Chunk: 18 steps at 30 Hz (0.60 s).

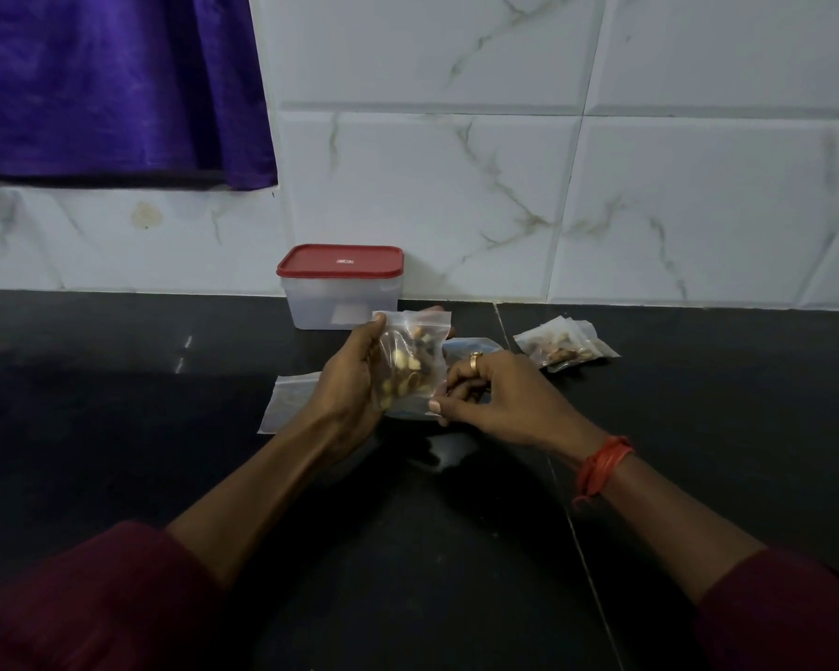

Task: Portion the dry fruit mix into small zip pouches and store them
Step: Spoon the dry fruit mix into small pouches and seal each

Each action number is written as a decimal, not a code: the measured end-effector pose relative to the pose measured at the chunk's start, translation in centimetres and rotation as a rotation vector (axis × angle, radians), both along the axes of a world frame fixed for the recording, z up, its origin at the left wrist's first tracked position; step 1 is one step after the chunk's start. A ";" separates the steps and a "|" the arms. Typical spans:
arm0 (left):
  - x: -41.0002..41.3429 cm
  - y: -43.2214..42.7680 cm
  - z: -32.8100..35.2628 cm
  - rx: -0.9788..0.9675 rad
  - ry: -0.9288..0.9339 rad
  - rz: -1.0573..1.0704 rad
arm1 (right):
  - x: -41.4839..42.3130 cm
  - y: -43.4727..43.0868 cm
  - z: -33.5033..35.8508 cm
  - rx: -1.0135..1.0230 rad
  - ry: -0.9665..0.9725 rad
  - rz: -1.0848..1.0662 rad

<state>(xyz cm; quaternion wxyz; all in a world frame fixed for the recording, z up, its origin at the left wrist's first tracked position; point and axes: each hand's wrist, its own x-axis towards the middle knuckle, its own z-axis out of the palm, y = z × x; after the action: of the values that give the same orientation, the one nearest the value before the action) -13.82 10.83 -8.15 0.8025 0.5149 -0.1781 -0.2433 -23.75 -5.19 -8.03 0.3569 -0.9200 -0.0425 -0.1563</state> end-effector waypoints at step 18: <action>-0.7 -0.3 -0.6 0.174 -0.318 -0.166 | 0.2 -0.6 -0.1 0.268 -0.328 -0.089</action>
<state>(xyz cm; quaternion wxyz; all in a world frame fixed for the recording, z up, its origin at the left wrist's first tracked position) -14.48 10.50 -8.72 0.6938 0.5979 -0.3228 -0.2386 -23.55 -5.84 -8.10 0.4571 -0.8275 -0.0380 -0.3239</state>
